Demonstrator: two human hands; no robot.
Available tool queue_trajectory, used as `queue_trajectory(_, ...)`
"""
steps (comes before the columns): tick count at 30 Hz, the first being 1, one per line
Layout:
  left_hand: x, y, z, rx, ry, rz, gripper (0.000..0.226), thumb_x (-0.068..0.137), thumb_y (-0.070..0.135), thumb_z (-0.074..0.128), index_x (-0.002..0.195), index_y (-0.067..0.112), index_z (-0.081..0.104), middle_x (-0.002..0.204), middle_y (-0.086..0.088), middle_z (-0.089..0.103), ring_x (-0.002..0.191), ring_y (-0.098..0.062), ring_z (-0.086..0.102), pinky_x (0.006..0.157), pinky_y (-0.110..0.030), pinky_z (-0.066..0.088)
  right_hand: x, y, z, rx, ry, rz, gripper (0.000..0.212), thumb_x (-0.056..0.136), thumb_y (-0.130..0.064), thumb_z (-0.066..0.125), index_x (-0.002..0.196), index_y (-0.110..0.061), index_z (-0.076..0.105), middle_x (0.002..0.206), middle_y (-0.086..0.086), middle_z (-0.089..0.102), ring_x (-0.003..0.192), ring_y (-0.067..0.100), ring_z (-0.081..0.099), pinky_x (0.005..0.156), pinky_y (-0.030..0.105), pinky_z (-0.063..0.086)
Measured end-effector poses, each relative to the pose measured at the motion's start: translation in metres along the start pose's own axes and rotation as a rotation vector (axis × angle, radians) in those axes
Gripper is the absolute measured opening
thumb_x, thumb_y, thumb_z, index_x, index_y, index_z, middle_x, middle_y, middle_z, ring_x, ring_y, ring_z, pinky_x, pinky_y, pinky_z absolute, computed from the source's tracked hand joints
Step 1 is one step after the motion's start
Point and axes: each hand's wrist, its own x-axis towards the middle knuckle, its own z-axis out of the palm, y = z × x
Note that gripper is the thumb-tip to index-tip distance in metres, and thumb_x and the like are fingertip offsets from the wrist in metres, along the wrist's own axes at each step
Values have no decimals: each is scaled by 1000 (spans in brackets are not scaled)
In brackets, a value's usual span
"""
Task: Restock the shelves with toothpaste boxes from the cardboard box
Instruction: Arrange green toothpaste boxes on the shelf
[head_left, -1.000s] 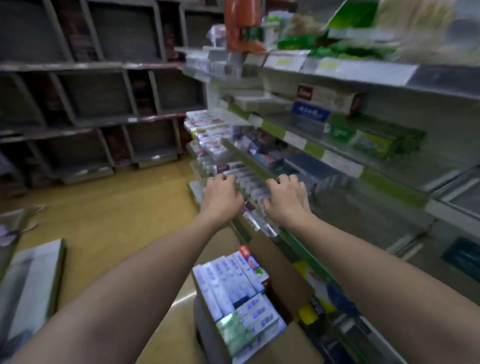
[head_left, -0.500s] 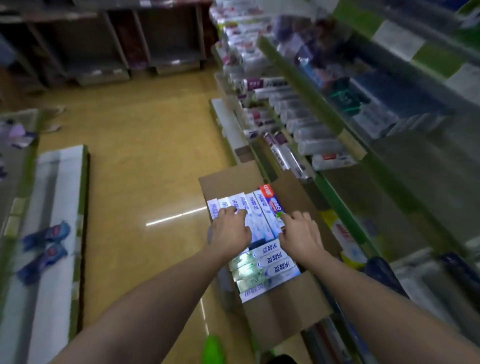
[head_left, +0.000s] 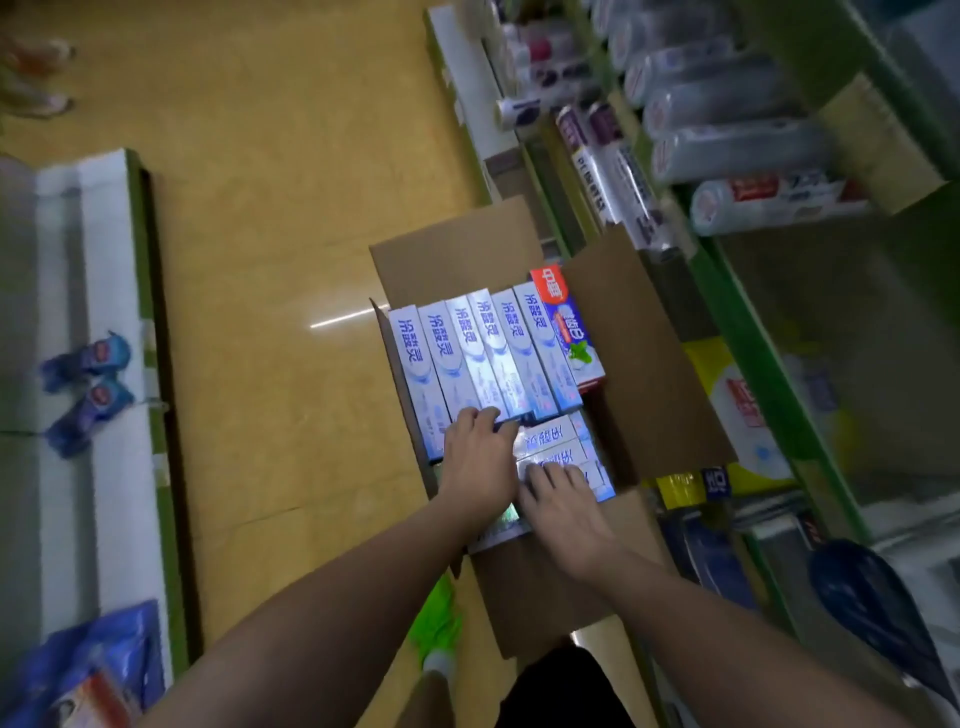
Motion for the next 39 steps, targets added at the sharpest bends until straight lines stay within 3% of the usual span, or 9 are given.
queue_trajectory(7,12,-1,23,7,-34,-9,54,100,37,53,150,20,42,143,-1,50,127,-27,39,99,-41,33,-5,7,14,15,161,-25,30,66,-9,59,95,-12,54,82,9,56,73,30,53,70,43,47)
queue_trajectory(12,26,0,24,29,-85,-34,47,98,39,57,140,19,53,129,-5,59,117,-29,45,91,-41,39,-22,23,28,61,197,9,28,76,-11,44,98,-11,62,98,14,61,90,33,59,79,43,51)
queue_trajectory(15,30,2,19,19,-99,-59,30,96,39,61,116,17,65,111,-7,63,108,-29,48,85,-41,41,-29,36,34,76,165,22,28,70,-10,63,98,-12,62,95,12,63,88,32,59,83,43,50)
queue_trajectory(17,29,2,19,50,-95,-38,28,96,38,60,112,17,65,109,-7,62,107,-29,48,85,-40,40,-32,40,34,107,127,29,33,67,-12,72,99,-13,62,92,10,64,86,30,60,84,43,50)
queue_trajectory(25,19,5,22,31,-80,26,39,96,38,59,128,18,50,127,-6,55,117,-28,43,93,-40,41,-32,31,18,125,146,31,29,75,-15,63,104,-16,65,95,7,65,89,28,61,89,42,50)
queue_trajectory(29,17,8,17,28,-136,80,34,94,32,61,120,16,45,116,-9,62,110,-30,50,81,-42,43,-36,25,10,139,141,63,28,70,-15,71,97,-16,61,90,6,64,86,28,61,88,42,50)
queue_trajectory(33,18,5,11,-15,-160,106,49,94,22,59,138,13,39,101,-11,63,93,-33,58,71,-42,48,-43,23,-6,139,164,86,29,63,-12,66,91,-17,62,82,6,63,80,29,60,81,41,51)
queue_trajectory(37,20,6,12,38,-321,140,63,87,47,69,136,15,45,123,-13,54,112,-30,52,88,-43,52,-51,23,-14,148,185,125,33,55,-12,72,86,-17,62,79,4,62,77,28,60,80,39,52)
queue_trajectory(39,20,8,17,60,-337,131,61,85,47,72,132,15,48,125,-13,50,115,-30,49,92,-42,51,-52,22,-10,152,191,137,35,54,-12,74,87,-17,62,80,5,63,77,28,60,80,39,52)
